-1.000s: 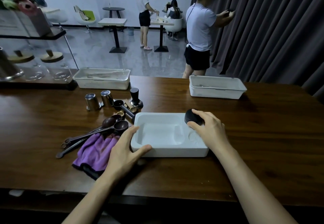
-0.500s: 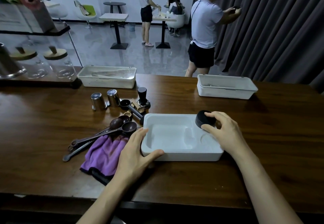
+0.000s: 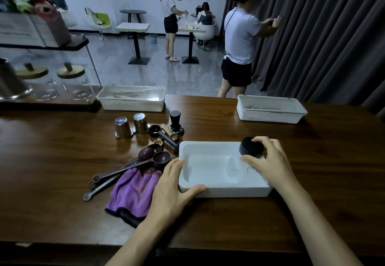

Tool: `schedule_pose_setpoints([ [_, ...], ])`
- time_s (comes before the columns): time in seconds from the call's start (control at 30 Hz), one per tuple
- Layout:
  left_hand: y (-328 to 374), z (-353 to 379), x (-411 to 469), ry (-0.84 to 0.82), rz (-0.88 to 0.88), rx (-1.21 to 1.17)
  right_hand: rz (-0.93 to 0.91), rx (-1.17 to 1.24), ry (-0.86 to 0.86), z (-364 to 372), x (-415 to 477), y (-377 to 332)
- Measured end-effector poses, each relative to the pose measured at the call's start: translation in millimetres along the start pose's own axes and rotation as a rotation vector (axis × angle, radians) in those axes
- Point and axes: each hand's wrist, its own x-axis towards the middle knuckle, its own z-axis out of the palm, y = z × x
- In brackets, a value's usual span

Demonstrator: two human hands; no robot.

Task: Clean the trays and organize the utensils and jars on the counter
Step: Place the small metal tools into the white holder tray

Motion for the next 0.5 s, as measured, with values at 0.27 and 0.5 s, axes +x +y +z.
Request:
schedule_pose_setpoints([
  [0.27, -2, 1, 2, -0.001, 0.002, 0.017, -0.270, 0.105, 0.040, 22, 22, -67],
  [0.5, 0, 0, 2, -0.020, -0.011, 0.010, -0.338, 0.167, -0.183, 98, 65, -140],
])
